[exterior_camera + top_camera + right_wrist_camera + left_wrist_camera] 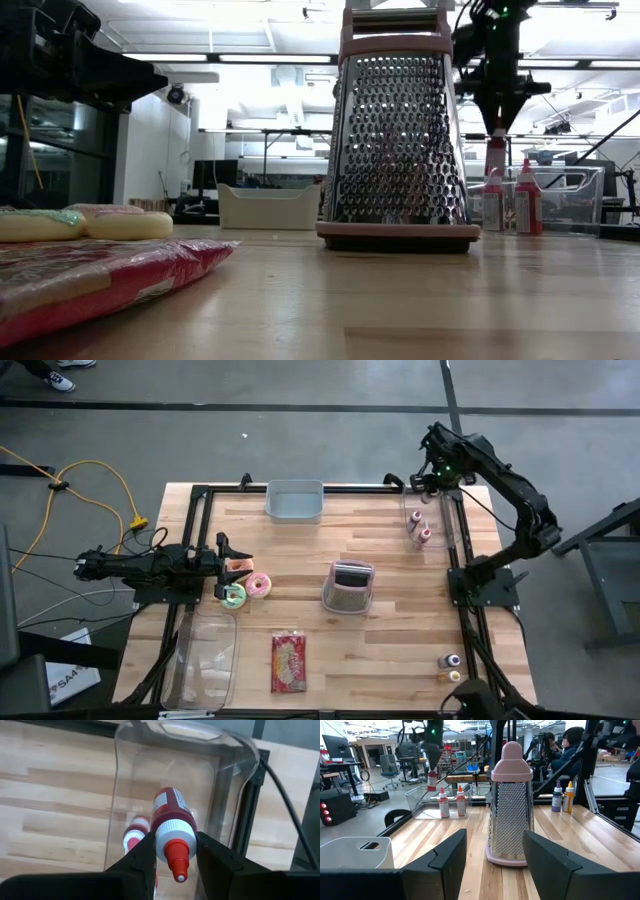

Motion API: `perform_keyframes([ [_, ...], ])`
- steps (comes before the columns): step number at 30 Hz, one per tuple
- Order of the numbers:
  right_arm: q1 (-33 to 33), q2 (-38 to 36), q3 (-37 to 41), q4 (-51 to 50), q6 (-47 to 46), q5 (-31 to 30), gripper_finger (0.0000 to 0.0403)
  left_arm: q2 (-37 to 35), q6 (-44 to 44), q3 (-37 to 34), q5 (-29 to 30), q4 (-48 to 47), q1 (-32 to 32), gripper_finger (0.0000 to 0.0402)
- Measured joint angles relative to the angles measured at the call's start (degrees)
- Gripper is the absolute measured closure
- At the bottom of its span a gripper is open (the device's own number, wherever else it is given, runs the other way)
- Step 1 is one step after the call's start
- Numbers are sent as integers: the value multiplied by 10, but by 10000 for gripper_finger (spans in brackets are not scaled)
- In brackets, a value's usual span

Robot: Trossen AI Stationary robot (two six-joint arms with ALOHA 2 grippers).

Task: Pick & Place Food Item
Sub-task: Put the red food coloring into the right transparent bin

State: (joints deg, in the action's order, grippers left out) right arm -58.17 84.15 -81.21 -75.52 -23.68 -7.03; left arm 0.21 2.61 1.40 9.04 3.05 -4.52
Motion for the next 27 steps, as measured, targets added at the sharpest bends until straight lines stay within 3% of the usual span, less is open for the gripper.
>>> perform_keyframes([
  [10, 0, 40, 63, 98, 11, 44, 296, 0, 0, 0, 0, 0, 0, 214],
  [27, -1, 110, 65, 129, 10, 56, 296, 0, 0, 0, 0, 0, 0, 214],
])
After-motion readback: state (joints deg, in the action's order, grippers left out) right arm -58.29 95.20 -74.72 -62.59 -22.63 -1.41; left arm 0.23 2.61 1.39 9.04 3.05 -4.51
